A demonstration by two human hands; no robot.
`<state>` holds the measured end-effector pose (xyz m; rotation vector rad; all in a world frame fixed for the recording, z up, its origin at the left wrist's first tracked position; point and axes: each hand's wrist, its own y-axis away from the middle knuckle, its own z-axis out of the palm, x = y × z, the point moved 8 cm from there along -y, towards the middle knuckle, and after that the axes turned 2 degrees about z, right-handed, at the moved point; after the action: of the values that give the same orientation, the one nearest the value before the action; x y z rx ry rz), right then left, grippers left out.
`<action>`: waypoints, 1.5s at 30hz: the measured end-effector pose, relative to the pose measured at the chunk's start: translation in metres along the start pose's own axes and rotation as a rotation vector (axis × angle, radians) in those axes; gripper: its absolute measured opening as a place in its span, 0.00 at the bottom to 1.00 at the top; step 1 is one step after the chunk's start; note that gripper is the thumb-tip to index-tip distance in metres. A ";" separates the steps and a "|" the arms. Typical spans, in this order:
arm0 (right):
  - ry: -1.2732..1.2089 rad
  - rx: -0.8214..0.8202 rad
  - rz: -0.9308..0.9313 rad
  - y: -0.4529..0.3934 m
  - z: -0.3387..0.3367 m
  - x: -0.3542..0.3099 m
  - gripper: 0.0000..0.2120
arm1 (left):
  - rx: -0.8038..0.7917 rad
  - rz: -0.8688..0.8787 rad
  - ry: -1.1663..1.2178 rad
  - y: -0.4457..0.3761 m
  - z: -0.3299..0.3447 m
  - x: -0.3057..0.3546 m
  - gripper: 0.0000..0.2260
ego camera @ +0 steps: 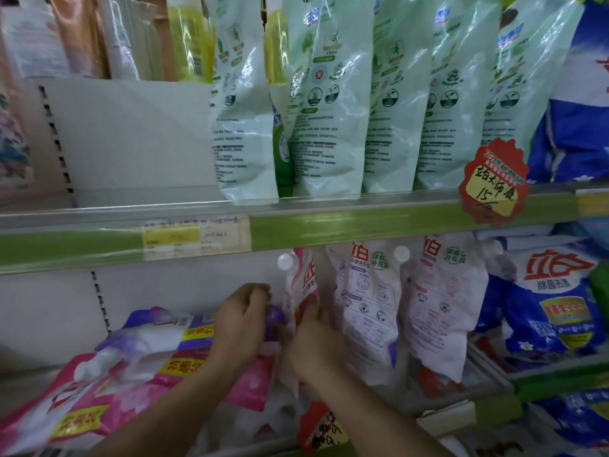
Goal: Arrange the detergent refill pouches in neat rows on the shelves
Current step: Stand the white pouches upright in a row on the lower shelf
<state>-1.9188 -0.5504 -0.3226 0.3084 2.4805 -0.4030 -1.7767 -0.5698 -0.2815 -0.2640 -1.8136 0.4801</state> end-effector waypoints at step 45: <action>-1.414 0.160 0.249 0.024 -0.102 0.048 0.05 | -0.559 -0.499 0.568 -0.026 0.095 -0.002 0.17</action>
<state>-2.0036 -0.4861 -0.2771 0.2486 1.0207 -0.4727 -1.8650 -0.6112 -0.2937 -0.2789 -1.3447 -0.4305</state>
